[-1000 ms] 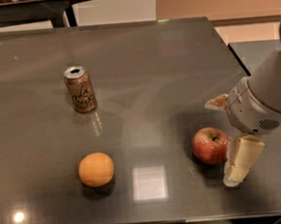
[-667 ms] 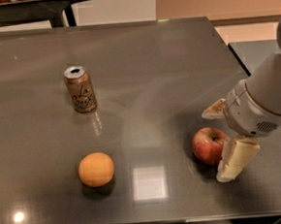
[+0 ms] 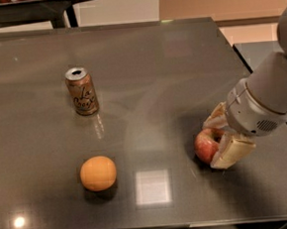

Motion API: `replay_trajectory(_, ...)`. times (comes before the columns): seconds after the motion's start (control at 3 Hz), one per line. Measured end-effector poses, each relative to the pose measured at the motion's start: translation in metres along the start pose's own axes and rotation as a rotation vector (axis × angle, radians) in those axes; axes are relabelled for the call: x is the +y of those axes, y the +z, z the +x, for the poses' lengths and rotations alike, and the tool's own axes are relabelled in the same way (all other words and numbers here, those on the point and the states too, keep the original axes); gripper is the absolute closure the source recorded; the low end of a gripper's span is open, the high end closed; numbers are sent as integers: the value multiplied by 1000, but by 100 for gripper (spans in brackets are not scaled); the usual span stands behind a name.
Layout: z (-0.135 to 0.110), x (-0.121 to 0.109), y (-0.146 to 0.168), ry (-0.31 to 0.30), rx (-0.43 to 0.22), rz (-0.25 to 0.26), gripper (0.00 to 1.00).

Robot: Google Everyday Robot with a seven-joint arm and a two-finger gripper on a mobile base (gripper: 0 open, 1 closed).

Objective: Move apple near orange can

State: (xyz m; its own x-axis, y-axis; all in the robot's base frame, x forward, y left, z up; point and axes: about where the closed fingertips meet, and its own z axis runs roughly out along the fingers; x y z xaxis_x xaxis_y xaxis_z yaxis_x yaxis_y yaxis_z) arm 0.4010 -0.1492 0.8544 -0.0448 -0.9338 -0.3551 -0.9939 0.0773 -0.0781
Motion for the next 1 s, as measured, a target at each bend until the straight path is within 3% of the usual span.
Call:
replay_trajectory(0.33, -13, -15, -8, 1, -8, 20, 87)
replay_trajectory(0.67, -36, -38, -17, -8, -14, 49, 100)
replay_trajectory(1.0, -63, -65, -16, -20, -20, 55, 100)
